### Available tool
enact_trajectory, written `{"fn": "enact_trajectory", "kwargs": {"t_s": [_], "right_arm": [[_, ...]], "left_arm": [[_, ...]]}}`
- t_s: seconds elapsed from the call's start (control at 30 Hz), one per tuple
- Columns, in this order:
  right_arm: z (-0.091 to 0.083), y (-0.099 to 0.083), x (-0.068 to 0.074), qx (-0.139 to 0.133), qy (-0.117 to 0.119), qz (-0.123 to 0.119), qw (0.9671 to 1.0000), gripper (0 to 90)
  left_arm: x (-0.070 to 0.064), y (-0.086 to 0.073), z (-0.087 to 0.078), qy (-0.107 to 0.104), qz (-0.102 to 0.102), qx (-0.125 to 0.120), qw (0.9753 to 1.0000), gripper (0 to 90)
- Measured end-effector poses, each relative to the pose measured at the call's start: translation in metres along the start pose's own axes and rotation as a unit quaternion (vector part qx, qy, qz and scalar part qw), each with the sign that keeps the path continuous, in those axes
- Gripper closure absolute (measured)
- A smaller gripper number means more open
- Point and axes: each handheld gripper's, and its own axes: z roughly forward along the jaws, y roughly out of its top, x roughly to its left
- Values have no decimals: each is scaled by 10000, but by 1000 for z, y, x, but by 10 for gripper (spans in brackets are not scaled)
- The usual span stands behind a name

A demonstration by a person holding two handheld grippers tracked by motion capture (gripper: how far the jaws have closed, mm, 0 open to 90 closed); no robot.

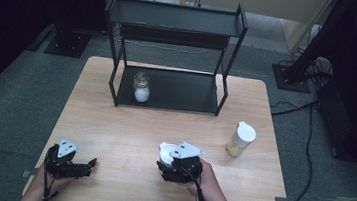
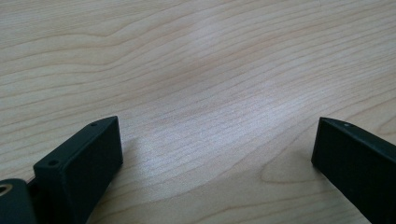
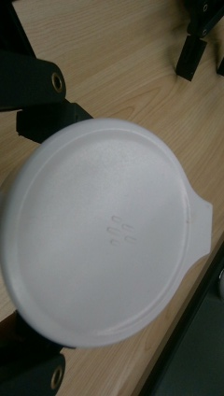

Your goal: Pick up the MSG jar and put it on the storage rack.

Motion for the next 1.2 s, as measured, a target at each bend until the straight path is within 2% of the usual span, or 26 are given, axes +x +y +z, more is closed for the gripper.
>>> {"fn": "enact_trajectory", "kwargs": {"t_s": [0.67, 1.2], "right_arm": [[1, 11, -13, 17, -141, 50, 9999, 303], [15, 29, -26, 20, -214, 69, 9997, 304]], "left_arm": [[0, 0, 0, -5, 3, 0, 10000, 19], [0, 0, 0, -24, 14, 0, 10000, 19]]}}
